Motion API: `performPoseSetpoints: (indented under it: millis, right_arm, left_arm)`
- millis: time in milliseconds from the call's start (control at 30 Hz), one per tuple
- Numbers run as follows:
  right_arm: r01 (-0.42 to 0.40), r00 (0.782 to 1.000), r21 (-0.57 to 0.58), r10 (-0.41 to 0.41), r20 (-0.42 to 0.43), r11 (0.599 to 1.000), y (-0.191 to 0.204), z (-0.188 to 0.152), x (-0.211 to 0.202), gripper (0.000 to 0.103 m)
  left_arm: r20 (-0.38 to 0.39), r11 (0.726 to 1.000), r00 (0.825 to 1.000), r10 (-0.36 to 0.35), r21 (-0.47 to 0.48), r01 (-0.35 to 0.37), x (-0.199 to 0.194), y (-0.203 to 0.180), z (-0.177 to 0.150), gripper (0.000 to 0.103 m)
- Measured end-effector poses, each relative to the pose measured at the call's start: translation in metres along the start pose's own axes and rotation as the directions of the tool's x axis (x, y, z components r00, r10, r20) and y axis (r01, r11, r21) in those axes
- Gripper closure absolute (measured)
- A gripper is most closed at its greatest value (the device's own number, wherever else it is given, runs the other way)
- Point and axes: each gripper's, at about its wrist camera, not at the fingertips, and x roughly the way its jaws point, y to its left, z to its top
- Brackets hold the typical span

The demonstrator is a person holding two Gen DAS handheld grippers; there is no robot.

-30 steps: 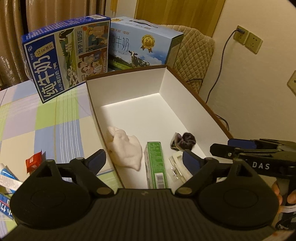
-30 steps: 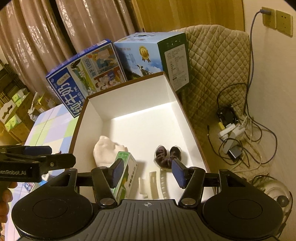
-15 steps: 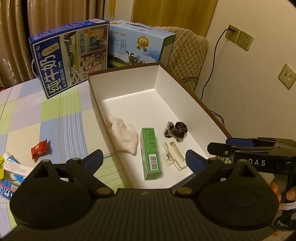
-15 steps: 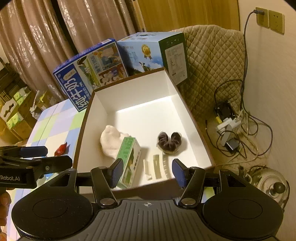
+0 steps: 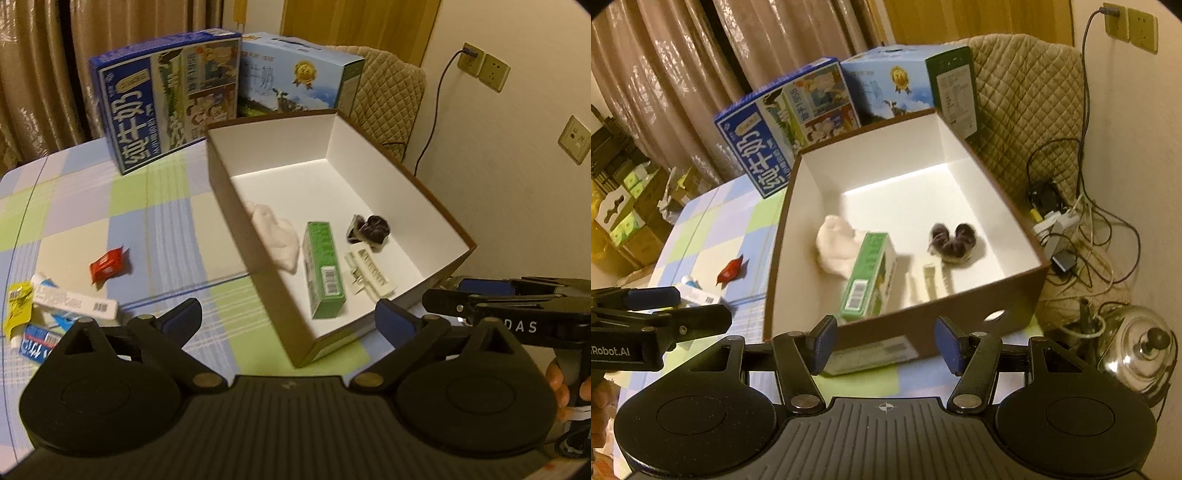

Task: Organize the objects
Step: 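Withdraw both tools from the box toward the remaining items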

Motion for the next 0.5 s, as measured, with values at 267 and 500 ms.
performPoseSetpoints:
  millis: [267, 500]
  right_arm:
    - [-0.025, 0.999, 0.000, 0.025, -0.047, 1.000, 0.031, -0.015, 0.012, 0.047]
    - [-0.040, 0.995, -0.014, 0.039, -0.097, 0.999, 0.065, -0.031, 0.027, 0.047]
  left_arm:
    - [-0.021, 0.999, 0.999, 0.031, -0.025, -0.032, -0.015, 0.033, -0.022, 0.003]
    - [-0.039, 0.997, 0.998, 0.058, -0.056, -0.060, -0.027, 0.070, -0.042, 0.001]
